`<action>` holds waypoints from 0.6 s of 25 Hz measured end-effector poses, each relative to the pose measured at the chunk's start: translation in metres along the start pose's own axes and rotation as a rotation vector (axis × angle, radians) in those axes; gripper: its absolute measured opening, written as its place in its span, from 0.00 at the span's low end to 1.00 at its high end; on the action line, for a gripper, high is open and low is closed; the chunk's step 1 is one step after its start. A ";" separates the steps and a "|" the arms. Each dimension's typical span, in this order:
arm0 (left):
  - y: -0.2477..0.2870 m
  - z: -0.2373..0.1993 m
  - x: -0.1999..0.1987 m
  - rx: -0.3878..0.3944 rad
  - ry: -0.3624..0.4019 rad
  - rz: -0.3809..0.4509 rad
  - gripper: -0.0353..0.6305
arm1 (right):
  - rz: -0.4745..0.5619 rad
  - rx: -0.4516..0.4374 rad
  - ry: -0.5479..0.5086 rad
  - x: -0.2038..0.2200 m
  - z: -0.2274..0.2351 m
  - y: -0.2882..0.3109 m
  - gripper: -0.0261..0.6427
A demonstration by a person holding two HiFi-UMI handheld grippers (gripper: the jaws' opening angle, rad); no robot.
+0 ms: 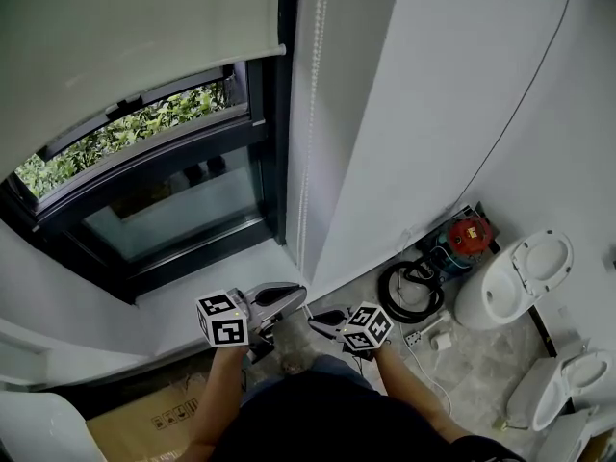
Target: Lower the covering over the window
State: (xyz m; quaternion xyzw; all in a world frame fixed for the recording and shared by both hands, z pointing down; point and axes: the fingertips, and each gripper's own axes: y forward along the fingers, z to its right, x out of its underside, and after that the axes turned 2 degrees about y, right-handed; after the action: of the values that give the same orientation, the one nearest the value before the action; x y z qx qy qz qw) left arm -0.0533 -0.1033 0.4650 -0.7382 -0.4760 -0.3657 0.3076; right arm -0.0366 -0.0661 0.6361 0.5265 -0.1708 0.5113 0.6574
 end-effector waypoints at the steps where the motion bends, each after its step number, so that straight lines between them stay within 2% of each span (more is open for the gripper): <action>1: 0.000 -0.001 0.001 -0.005 -0.002 -0.003 0.08 | -0.010 -0.001 0.002 0.002 0.000 0.000 0.06; 5: -0.005 -0.005 0.001 -0.028 -0.011 0.028 0.07 | -0.074 -0.033 -0.041 0.007 -0.007 -0.001 0.06; 8: -0.009 -0.007 -0.002 -0.039 -0.001 0.038 0.07 | -0.070 -0.053 -0.090 -0.008 -0.013 -0.011 0.10; 10: -0.010 -0.007 -0.001 -0.052 0.008 0.029 0.07 | -0.015 -0.057 -0.107 -0.031 -0.017 -0.026 0.20; 15: -0.010 -0.009 -0.002 -0.067 0.002 0.028 0.07 | 0.190 -0.036 -0.205 -0.119 -0.033 -0.071 0.23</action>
State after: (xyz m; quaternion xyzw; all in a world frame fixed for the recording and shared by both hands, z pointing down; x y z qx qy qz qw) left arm -0.0656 -0.1078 0.4698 -0.7544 -0.4526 -0.3781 0.2882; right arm -0.0358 -0.0906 0.4959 0.5456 -0.2954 0.5116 0.5944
